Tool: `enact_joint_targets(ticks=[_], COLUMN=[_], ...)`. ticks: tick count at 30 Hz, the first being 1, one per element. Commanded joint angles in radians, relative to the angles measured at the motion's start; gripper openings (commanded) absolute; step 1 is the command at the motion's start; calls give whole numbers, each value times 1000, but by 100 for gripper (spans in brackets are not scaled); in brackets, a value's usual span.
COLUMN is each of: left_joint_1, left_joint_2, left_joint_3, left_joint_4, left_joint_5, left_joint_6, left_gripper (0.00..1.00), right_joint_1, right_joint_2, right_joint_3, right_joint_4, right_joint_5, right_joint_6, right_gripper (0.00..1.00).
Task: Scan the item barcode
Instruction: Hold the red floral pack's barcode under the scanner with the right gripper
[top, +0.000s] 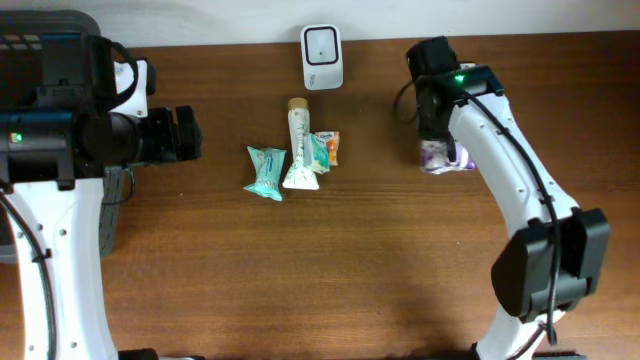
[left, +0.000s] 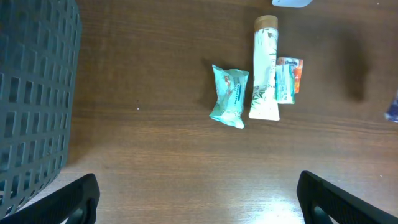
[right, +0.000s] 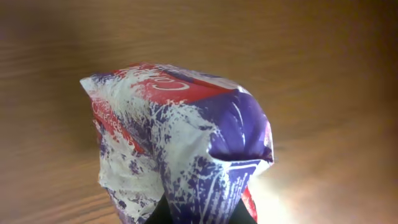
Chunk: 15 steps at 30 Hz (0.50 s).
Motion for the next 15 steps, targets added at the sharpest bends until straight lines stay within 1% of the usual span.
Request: enact_joint_targets(ticks=[1, 2, 3, 4, 6, 7, 8, 11, 13, 14, 15], left_joint_1=[-2, -2, -2, -2, -2, -2, -2, -2, -2, -2, -2], left_joint_2=[-3, -3, -3, -3, -3, -3, -3, -3, -3, -3, -3], left_joint_3=[1, 1, 1, 1, 1, 1, 1, 1, 1, 1, 1], left_joint_4=[2, 2, 2, 2, 2, 2, 2, 2, 2, 2, 2], left_joint_5=[10, 10, 10, 10, 10, 10, 10, 10, 10, 10, 10], left_joint_6=[12, 12, 12, 12, 12, 12, 12, 12, 12, 12, 12], left_gripper=[99, 99, 99, 99, 99, 99, 99, 99, 99, 99, 99], right_joint_1=[-16, -16, -14, -5, 27, 46, 71, 143, 159, 145, 117], right_joint_2=[77, 107, 134, 149, 150, 150, 150, 150, 150, 150, 150], right_joint_3=[-47, -47, -47, -47, -43, -31, -11, 124, 226, 275, 287], right_joint_4=[1, 1, 5, 14, 50, 59, 69, 66, 41, 3, -27], right_joint_5=[181, 172, 135, 62, -85, -153, -213, -334, -332, -282, -273], right_joint_6=[26, 25, 25, 23, 20, 14, 13, 10, -66, -93, -95], right_gripper=[4, 4, 12, 24, 67, 76, 81, 87, 91, 96, 99])
